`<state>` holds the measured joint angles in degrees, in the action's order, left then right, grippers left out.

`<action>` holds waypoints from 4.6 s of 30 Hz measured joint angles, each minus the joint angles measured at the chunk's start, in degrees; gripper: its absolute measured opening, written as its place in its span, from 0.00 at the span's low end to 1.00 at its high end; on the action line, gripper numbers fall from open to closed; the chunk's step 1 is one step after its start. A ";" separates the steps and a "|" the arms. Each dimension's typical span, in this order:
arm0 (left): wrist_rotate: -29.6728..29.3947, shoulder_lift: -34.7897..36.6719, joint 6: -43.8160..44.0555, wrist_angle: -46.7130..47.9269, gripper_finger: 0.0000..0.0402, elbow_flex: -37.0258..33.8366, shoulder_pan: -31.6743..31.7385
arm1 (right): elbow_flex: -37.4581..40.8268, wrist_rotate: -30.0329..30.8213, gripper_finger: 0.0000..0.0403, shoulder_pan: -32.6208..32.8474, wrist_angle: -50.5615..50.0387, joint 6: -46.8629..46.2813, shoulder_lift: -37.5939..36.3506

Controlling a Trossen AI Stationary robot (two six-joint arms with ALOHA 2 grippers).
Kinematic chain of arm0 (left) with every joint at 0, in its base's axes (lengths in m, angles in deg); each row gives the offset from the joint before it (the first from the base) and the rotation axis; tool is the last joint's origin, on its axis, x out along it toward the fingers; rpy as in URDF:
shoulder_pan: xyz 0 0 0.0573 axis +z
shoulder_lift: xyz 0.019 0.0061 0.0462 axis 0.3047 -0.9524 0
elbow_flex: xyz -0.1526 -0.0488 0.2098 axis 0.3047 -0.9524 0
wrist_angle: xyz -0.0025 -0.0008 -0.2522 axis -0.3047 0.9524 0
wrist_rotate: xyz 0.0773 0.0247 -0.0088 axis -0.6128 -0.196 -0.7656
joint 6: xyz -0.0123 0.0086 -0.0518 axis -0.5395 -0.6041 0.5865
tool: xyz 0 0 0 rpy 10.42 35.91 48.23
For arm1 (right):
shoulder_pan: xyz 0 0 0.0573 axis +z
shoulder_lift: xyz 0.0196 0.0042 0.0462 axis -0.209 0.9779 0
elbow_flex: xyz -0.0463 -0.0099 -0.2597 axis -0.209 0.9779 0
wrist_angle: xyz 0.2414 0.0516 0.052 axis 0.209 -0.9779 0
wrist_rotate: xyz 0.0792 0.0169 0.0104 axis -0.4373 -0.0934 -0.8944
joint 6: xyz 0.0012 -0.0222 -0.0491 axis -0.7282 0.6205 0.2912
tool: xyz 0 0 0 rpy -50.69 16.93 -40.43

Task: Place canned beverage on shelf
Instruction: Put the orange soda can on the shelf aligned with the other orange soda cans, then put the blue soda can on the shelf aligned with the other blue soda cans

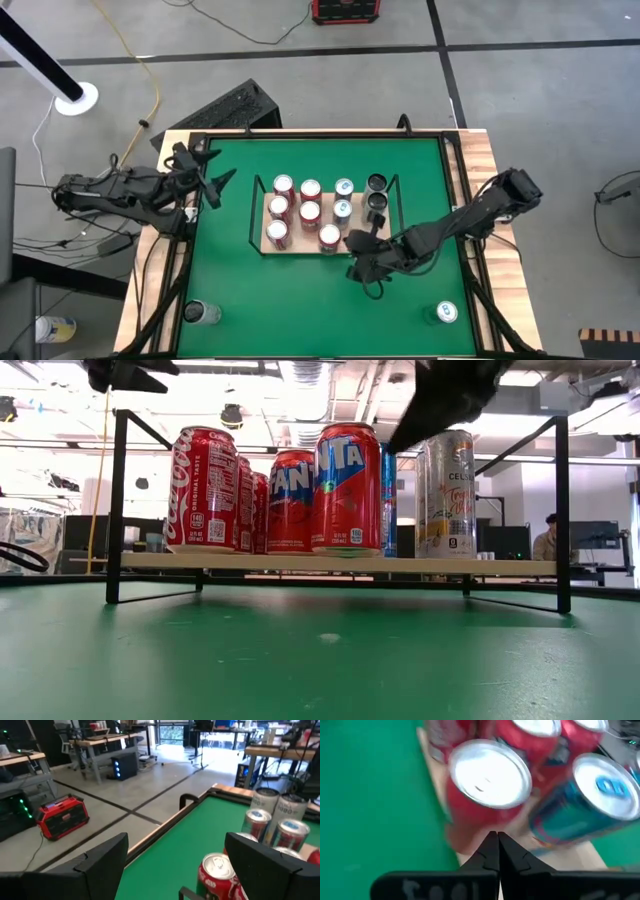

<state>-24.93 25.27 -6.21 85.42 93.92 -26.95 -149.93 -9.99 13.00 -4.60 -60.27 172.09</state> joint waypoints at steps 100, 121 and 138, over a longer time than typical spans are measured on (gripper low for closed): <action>4.24 -0.02 0.01 1.45 0.80 0.00 -0.02 | 0.04 -15.53 0.05 -6.15 18.98 12.89 8.21; 5.40 -0.02 0.39 1.49 0.80 0.00 -0.02 | -0.01 -33.05 0.05 12.02 -13.29 -32.87 -17.61; 5.34 -0.02 0.86 1.03 0.80 0.00 -0.02 | -0.01 -33.97 0.05 33.60 -37.80 -84.68 -21.87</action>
<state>-19.59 25.25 -5.35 86.45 93.92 -26.98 -149.94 -43.96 46.60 -42.40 -144.95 150.22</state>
